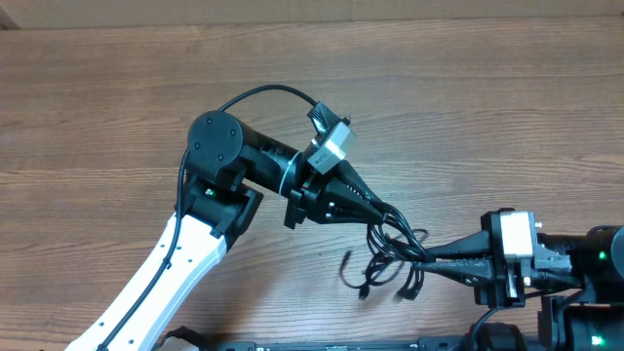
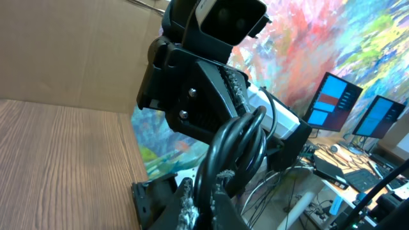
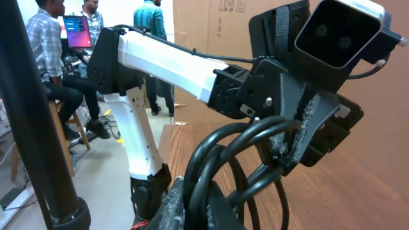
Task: Untangle cables
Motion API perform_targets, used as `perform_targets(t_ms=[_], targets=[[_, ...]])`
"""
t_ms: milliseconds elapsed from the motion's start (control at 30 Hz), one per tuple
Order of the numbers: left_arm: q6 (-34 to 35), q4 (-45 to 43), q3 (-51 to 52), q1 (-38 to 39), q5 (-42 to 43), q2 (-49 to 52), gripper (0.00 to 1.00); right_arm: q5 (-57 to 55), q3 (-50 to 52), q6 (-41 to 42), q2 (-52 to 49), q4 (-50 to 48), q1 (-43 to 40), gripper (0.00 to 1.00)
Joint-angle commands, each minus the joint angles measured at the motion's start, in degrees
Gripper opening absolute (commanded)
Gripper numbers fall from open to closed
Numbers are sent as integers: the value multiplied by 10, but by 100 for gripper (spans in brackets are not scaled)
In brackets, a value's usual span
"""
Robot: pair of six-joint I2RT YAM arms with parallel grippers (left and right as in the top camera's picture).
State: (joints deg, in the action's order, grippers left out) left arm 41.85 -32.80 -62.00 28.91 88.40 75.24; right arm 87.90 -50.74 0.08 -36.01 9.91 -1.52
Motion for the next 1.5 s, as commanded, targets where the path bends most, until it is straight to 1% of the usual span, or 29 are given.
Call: perform_targets(t_ms=[0, 33, 67, 100, 300, 400, 533, 600, 767, 900, 1033, 1100, 1200, 1333, 1367, 1433, 1467], targets=[[0, 0, -11, 1, -27, 4, 4, 7, -14, -2, 3, -3, -1, 13], [0, 0, -11, 1, -39, 4, 4, 7, -14, -2, 3, 1, -1, 24], [0, 0, -11, 1, -47, 4, 4, 7, -14, -2, 3, 5, -1, 30], [0, 0, -11, 1, -54, 4, 4, 7, -14, -2, 3, 11, -1, 31], [11, 0, -11, 0, -106, 4, 4, 7, -13, -2, 1, 48, -1, 34], [36, -1, -11, 0, -146, 4, 4, -17, -12, -2, -1, 78, -1, 34], [71, -3, -11, 0, -199, 4, 4, -55, -10, -2, -2, 122, -1, 26], [88, -3, -11, 0, -222, 4, 4, -71, -10, -2, -2, 136, -1, 24], [130, -3, -11, 6, -276, 4, 4, -75, -10, -2, -2, 144, -1, 21], [132, -3, -11, 16, -301, 4, 4, -76, -10, -2, -2, 156, -1, 20], [155, -5, -11, 19, -331, 4, 4, -95, -10, -2, -2, 182, -1, 19], [163, -6, -11, 19, -337, 4, 4, -114, -10, -2, -2, 194, -1, 19], [156, -9, -11, 19, -322, 4, 4, -180, -10, 1, -2, 216, -1, 19], [124, -9, -11, 17, -299, 4, 4, -283, -10, 82, -2, 222, -1, 20], [118, -9, -11, 17, -296, 4, 4, -301, -10, 98, -2, 222, -1, 28], [88, -9, -11, 14, -276, 4, 4, -341, -10, 135, -2, 221, -1, 31], [73, -8, -11, 11, -262, 4, 4, -352, -10, 147, -2, 219, -1, 36]])
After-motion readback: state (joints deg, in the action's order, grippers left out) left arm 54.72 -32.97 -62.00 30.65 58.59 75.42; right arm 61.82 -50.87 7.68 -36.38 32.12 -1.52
